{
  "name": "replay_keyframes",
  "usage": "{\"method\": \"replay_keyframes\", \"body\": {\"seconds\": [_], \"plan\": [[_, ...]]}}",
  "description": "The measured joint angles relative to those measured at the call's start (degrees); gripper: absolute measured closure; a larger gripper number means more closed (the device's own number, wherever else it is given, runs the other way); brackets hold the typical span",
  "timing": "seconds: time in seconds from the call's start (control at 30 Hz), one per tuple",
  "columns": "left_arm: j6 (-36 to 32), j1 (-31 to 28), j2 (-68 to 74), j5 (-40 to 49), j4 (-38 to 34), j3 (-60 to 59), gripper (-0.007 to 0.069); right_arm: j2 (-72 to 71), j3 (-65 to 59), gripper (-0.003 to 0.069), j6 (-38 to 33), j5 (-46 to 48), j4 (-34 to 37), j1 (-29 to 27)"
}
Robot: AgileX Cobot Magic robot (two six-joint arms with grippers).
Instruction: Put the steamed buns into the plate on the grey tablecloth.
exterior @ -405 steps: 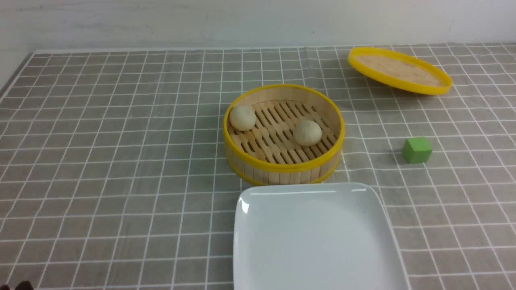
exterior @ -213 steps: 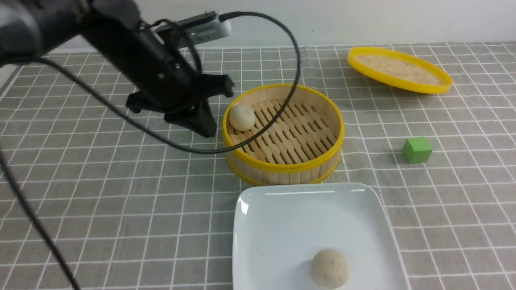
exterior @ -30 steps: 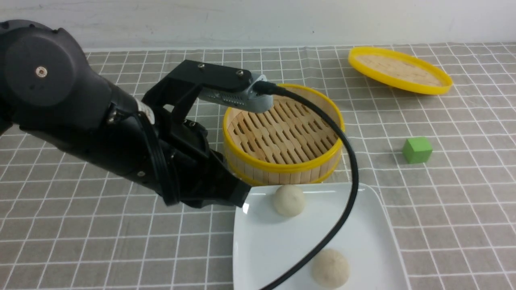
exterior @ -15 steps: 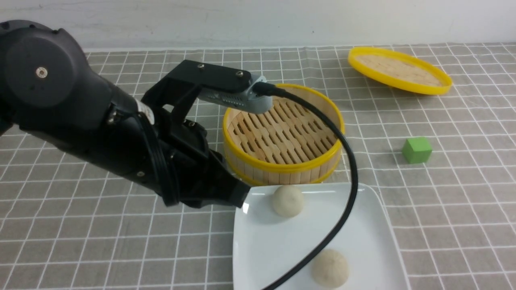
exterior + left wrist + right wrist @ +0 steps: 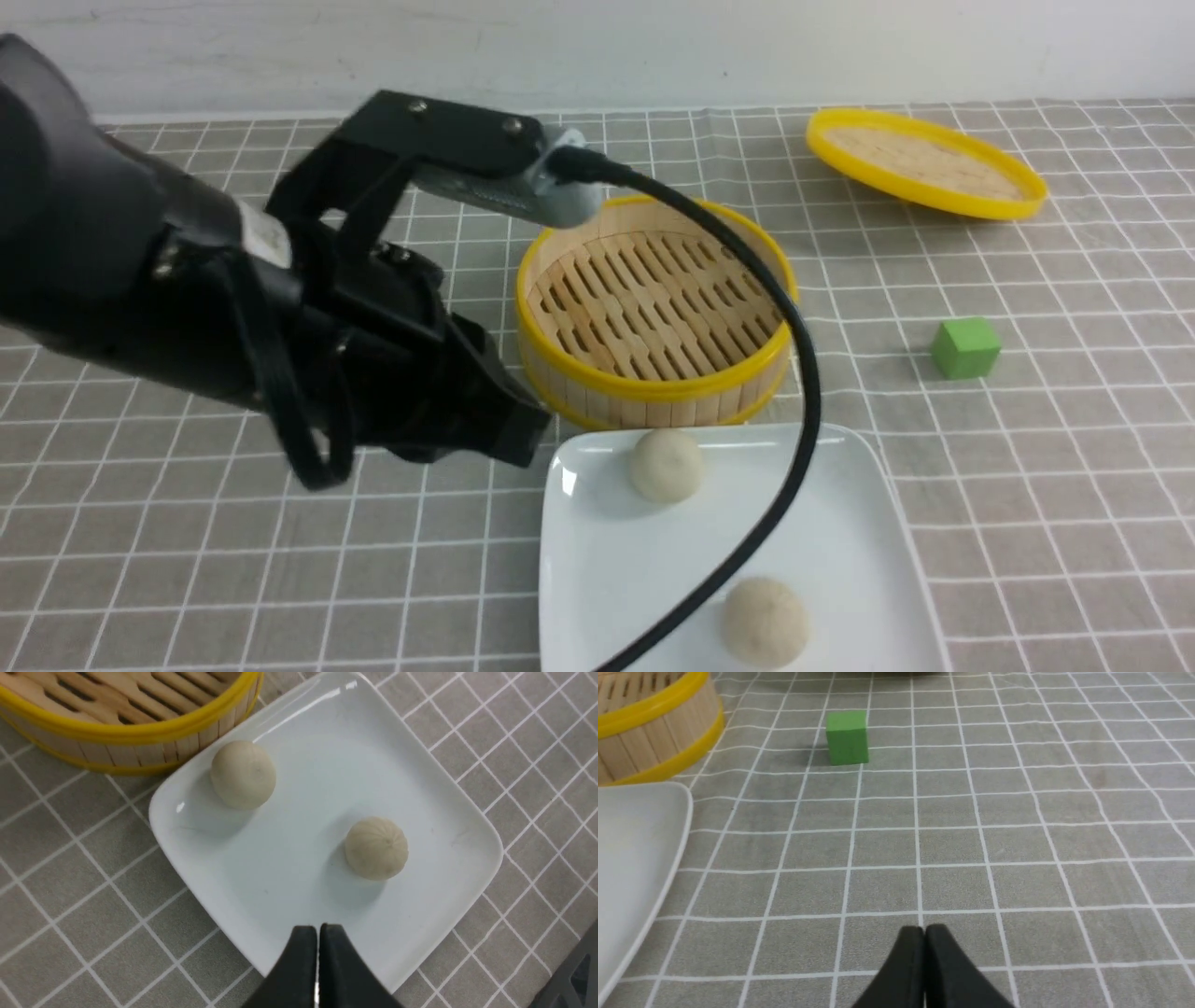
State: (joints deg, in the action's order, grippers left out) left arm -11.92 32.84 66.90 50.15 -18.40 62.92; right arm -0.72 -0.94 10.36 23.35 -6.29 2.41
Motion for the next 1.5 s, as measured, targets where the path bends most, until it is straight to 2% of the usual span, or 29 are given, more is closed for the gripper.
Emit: {"method": "replay_keyframes", "body": {"seconds": [0.23,0.33,0.43,0.53,0.57,0.6,0.63,0.67,0.77,0.83,0.97,1.27,1.5], "plan": [[4.8,0.0,-9.9,3.2,9.2,0.0,0.0592,0.0,0.0,0.0627,0.0,0.1,-0.2,-1.2],[10.4,0.0,-16.3,8.5,15.9,-1.5,0.0592,0.0,0.0,0.0621,0.0,0.1,-0.2,-1.2],[14.7,0.0,-23.2,8.7,17.8,-6.8,0.0592,0.0,0.0,0.0616,0.0,0.1,-0.2,-1.4],[18.2,0.0,-30.5,4.2,17.8,-14.5,0.0592,0.0,0.0,0.0613,0.0,0.1,-0.2,-1.4],[21.9,0.0,-34.7,-2.3,17.8,-19.7,0.0592,0.0,0.0,0.0610,0.0,0.1,-0.2,-1.4],[22.4,0.0,-35.7,-3.1,17.8,-21.0,0.0592,0.0,0.0,0.0609,0.0,0.1,-0.2,-1.4],[26.4,0.0,-38.7,-10.1,17.8,-25.4,0.0592,0.0,0.0,0.0606,0.0,0.1,-0.2,-1.4],[26.8,0.0,-39.1,-11.0,17.8,-26.0,0.0592,0.0,0.0,0.0604,0.0,0.1,-0.2,-1.4],[34.8,0.0,-44.1,-24.6,17.8,-34.9,0.0592,0.0,0.0,0.0599,0.0,0.1,-0.2,-1.4],[38.0,0.0,-45.3,-29.4,17.8,-38.6,0.0591,0.0,0.0,0.0596,0.0,0.1,-0.2,-1.4],[40.1,0.0,-45.4,-33.2,17.8,-42.5,0.0589,0.0,0.0,0.0592,0.0,0.1,-0.2,-1.4],[40.4,0.0,-45.4,-32.4,18.4,-46.4,0.0581,0.0,0.0,0.0586,0.0,0.1,-0.2,-1.4],[40.1,0.0,-45.4,-32.4,27.6,-46.7,0.0573,0.0,0.0,0.0578,0.0,0.1,-0.2,-1.4]]}}
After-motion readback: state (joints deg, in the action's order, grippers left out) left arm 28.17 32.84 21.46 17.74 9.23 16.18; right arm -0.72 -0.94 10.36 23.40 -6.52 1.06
